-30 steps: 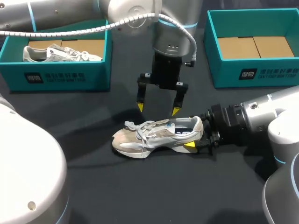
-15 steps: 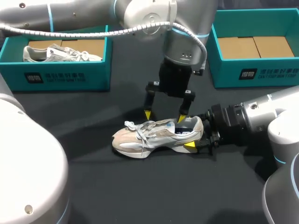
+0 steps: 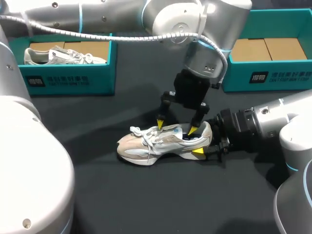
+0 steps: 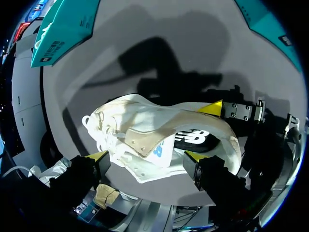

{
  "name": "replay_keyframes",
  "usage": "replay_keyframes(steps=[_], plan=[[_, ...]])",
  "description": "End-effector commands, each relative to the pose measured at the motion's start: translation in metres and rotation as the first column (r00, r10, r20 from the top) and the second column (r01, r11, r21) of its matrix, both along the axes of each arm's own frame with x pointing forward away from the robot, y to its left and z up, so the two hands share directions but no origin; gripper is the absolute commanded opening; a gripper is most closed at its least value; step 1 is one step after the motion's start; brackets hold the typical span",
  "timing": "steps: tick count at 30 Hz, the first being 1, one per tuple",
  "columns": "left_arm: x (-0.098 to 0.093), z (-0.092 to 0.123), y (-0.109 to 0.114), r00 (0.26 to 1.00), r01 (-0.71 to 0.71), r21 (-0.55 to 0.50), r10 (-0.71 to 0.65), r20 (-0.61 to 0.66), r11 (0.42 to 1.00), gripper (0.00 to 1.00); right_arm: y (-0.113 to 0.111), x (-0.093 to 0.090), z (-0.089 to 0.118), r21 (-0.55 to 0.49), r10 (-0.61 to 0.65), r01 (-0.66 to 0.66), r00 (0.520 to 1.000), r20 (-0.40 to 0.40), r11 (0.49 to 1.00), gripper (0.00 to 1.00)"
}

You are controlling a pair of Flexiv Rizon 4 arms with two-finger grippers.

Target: Take the shoe out of the shoebox, open the shoe tongue, remove and reinsert the insole, then place the shoe into the shoebox

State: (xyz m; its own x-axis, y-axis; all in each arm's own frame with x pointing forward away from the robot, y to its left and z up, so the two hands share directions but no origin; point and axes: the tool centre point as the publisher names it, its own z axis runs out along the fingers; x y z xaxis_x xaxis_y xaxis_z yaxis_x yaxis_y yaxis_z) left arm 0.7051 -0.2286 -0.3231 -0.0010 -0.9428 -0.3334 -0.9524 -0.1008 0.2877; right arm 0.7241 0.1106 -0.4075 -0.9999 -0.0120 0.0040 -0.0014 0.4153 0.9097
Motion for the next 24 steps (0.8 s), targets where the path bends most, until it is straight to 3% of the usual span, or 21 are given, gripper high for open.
replay_keyframes(steps=[1,14,21,24], plan=[[-0.002,-0.004,-0.005,1.000,0.008,0.041,-0.008,-0.014,0.999,1.00,0.000,0.001,-0.001,-0.005,0.000,0.000,1.000,0.000,1.000,0.00],[-0.007,-0.015,-0.001,1.000,-0.014,0.135,0.015,-0.006,0.991,0.93,0.000,0.001,-0.001,-0.005,0.000,0.000,1.000,0.000,1.000,0.00],[-0.010,-0.020,0.010,1.000,-0.015,0.176,0.019,-0.021,0.984,0.85,0.000,0.001,-0.001,-0.005,0.000,0.000,1.000,0.000,1.000,0.00],[-0.010,-0.021,0.013,0.999,-0.016,0.185,0.021,-0.028,0.983,0.75,0.000,0.001,-0.001,-0.005,0.000,0.000,1.000,0.000,1.000,0.00]])
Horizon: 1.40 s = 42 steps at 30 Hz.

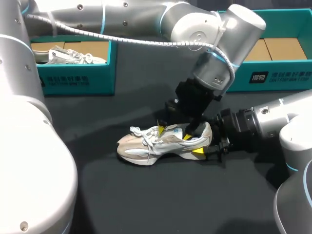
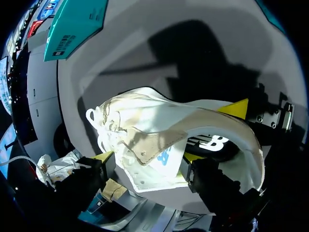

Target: Take the shoe out of the shoebox, open the shoe tongue, remove and reinsert the insole, then place the shoe into the shoebox

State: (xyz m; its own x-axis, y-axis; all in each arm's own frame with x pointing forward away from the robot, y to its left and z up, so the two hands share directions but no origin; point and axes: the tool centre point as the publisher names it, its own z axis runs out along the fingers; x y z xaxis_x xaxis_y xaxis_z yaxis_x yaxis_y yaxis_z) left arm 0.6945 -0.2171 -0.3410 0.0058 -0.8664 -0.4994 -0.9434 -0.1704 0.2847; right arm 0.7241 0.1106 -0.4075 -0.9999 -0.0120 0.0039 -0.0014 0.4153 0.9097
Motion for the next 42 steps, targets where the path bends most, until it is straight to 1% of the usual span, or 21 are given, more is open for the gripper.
replay_keyframes(steps=[1,2,8,10,13,17,21,25,27,30,32,35,38,39,40,42], plan=[[0.000,-0.004,0.002,1.000,-0.001,0.006,0.001,-0.009,1.000,0.69,0.000,0.001,-0.001,-0.005,0.000,0.000,1.000,0.000,1.000,0.00],[0.000,-0.004,0.003,1.000,0.001,0.010,-0.001,-0.016,1.000,0.63,0.000,0.001,-0.001,-0.005,0.000,0.000,1.000,0.000,1.000,0.00],[-0.004,0.000,0.007,1.000,0.009,0.011,-0.009,-0.018,1.000,0.49,0.000,0.001,-0.001,-0.005,0.000,0.000,1.000,0.000,1.000,0.00],[-0.005,0.002,0.008,1.000,0.020,0.010,-0.020,-0.010,1.000,0.47,0.000,0.001,-0.001,-0.005,0.000,0.000,1.000,0.000,1.000,0.00],[-0.006,0.005,0.009,0.999,0.036,0.016,-0.036,0.010,0.999,0.45,0.000,0.001,-0.001,-0.005,0.000,0.000,1.000,0.000,1.000,0.00],[-0.005,0.009,0.009,0.998,0.060,0.024,-0.061,0.025,0.998,0.45,0.000,0.001,-0.001,-0.005,0.000,0.000,1.000,0.000,1.000,0.00],[-0.001,0.012,0.007,0.996,0.082,0.038,-0.083,0.025,0.996,0.43,0.000,0.001,-0.001,-0.005,0.000,0.000,1.000,0.000,1.000,0.00],[0.005,0.010,0.004,0.995,0.093,0.051,-0.094,0.019,0.994,0.42,0.000,0.001,-0.001,-0.005,0.000,0.000,1.000,0.000,1.000,0.00],[0.007,0.010,0.003,0.995,0.099,0.055,-0.100,0.017,0.994,0.40,0.000,0.001,-0.001,-0.005,0.000,0.000,1.000,0.000,1.000,0.00],[0.007,0.009,0.002,0.994,0.103,0.056,-0.104,0.016,0.993,0.40,0.000,0.001,-0.001,-0.005,0.000,0.000,1.000,0.000,1.000,0.00],[0.009,0.012,0.001,0.993,0.115,0.055,-0.116,0.013,0.992,0.36,0.000,0.001,-0.001,-0.005,0.000,0.000,1.000,0.000,1.000,0.00],[0.010,0.014,0.000,0.992,0.121,0.053,-0.122,0.014,0.991,0.27,0.000,0.001,-0.001,-0.005,0.000,0.000,1.000,0.000,1.000,0.00],[0.009,0.018,0.001,0.992,0.127,0.047,-0.128,0.018,0.991,0.20,0.000,0.001,-0.001,-0.005,0.000,0.000,1.000,0.000,1.000,0.00],[0.007,0.019,0.003,0.991,0.131,0.041,-0.132,0.020,0.991,0.15,0.000,0.001,-0.001,-0.005,0.000,0.000,1.000,0.000,1.000,0.00],[0.006,0.020,0.004,0.991,0.132,0.034,-0.133,0.022,0.991,0.01,0.000,0.001,-0.001,-0.005,0.000,0.000,1.000,0.000,1.000,0.00],[0.003,0.024,0.010,0.991,0.130,0.013,-0.130,0.028,0.991,0.00,0.000,0.001,-0.001,-0.005,0.000,0.000,1.000,0.000,1.000,0.00]])
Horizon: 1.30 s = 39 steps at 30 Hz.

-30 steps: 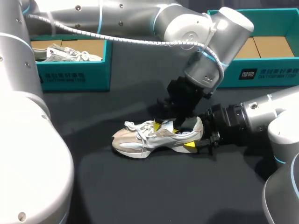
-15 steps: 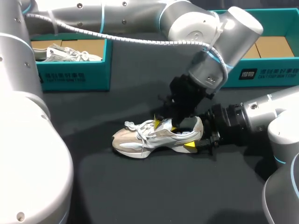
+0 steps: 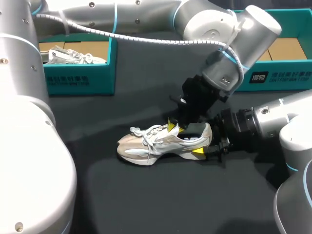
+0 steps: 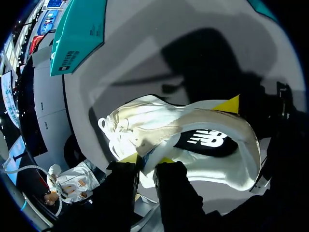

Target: Take the shoe out of the shoebox, open the shoe tongue, remove and reinsert the insole, then place the shoe into the shoebox

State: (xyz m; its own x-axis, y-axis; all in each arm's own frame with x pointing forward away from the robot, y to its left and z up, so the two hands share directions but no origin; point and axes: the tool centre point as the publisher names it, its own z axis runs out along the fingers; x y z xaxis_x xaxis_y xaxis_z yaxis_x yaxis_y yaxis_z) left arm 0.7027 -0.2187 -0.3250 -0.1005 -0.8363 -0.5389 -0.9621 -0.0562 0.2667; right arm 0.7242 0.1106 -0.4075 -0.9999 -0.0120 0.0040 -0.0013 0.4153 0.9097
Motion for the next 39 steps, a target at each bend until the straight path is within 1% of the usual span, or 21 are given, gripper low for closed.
replay_keyframes(steps=[1,5,11,14,19,25,33,39], plan=[[-0.006,0.009,0.014,1.000,-0.005,-0.047,0.006,0.017,0.999,0.00,0.000,0.001,-0.001,-0.005,0.000,0.000,1.000,0.000,1.000,0.00],[-0.013,0.019,0.029,0.999,-0.029,-0.124,0.034,0.040,0.992,0.00,0.000,0.001,-0.001,-0.005,0.000,0.000,1.000,0.000,1.000,0.00],[-0.020,0.033,0.057,0.987,-0.103,-0.273,0.132,0.092,0.956,0.00,0.000,0.001,-0.001,-0.005,0.000,0.000,1.000,0.000,1.000,0.00],[-0.023,0.037,0.070,0.976,-0.130,-0.338,0.180,0.121,0.932,0.00,0.000,0.001,-0.001,-0.005,0.000,0.000,1.000,0.000,1.000,0.00],[-0.028,0.040,0.089,0.958,-0.168,-0.408,0.246,0.146,0.897,0.00,0.000,0.001,-0.001,-0.005,0.000,0.000,1.000,0.000,1.000,0.00],[-0.032,0.033,0.104,0.951,-0.193,-0.435,0.277,0.138,0.879,0.00,0.000,0.001,-0.001,-0.005,0.000,0.000,1.000,0.000,1.000,0.00],[-0.028,0.006,0.116,0.958,-0.211,-0.407,0.271,0.094,0.888,0.00,0.000,0.001,-0.001,-0.005,0.000,0.000,1.000,0.000,1.000,0.00],[-0.024,-0.009,0.124,0.962,-0.218,-0.376,0.263,0.074,0.901,0.00,0.000,0.001,-0.001,-0.005,0.000,0.000,1.000,0.000,1.000,0.00]])
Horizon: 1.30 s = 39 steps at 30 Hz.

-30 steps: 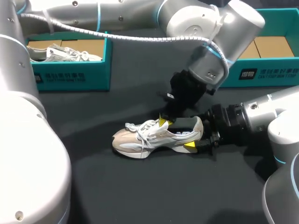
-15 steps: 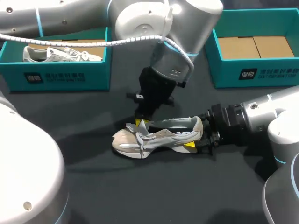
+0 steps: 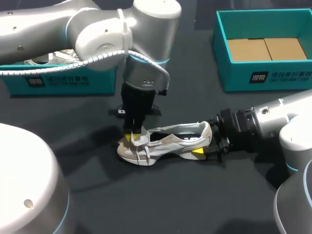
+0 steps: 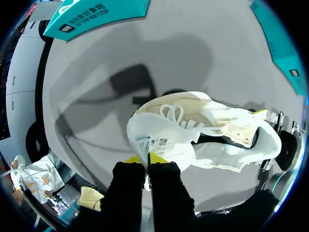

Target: Take the shoe out of the shoebox, open the shoe tongue, remove and reinsert the insole, then place the shoe into the shoebox

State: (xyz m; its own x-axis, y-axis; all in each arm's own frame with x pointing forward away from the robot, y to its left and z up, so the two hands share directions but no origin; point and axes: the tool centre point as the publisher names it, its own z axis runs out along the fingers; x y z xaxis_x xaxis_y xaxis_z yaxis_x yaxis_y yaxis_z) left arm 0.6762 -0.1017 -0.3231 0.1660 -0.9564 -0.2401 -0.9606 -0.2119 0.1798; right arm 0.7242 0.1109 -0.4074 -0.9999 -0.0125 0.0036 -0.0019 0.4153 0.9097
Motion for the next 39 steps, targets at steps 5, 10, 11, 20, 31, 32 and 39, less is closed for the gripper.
replay_keyframes(steps=[5,10,11,20,31,32,39], plan=[[0.000,-0.021,0.012,1.000,-0.006,-0.020,0.005,-0.021,1.000,0.05,0.000,0.001,-0.002,-0.005,0.000,0.000,1.000,-0.001,1.000,0.00],[-0.006,-0.022,0.023,1.000,0.011,0.003,-0.011,-0.024,1.000,0.31,0.000,0.001,-0.002,-0.005,0.000,0.000,1.000,-0.001,1.000,0.00],[-0.007,-0.023,0.025,0.999,0.019,0.013,-0.019,-0.030,1.000,0.33,0.000,0.001,-0.002,-0.005,0.000,0.000,1.000,-0.001,1.000,0.00],[-0.012,-0.015,0.041,1.000,0.025,0.033,-0.025,-0.013,0.999,0.55,0.000,0.001,-0.002,-0.005,0.000,0.000,1.000,-0.001,1.000,0.00],[0.000,0.055,0.001,0.975,0.211,-0.120,-0.199,0.100,0.970,0.50,0.000,0.001,-0.002,-0.005,0.000,0.000,1.000,-0.001,1.000,0.00],[0.001,0.062,-0.004,0.968,0.243,-0.137,-0.230,0.104,0.960,0.50,0.000,0.001,-0.002,-0.005,0.000,0.000,1.000,-0.001,1.000,0.00],[0.008,0.103,-0.032,0.801,0.591,-0.281,-0.592,0.090,0.756,0.61,0.000,0.001,-0.002,-0.005,0.000,0.000,1.000,-0.001,1.000,0.00]])
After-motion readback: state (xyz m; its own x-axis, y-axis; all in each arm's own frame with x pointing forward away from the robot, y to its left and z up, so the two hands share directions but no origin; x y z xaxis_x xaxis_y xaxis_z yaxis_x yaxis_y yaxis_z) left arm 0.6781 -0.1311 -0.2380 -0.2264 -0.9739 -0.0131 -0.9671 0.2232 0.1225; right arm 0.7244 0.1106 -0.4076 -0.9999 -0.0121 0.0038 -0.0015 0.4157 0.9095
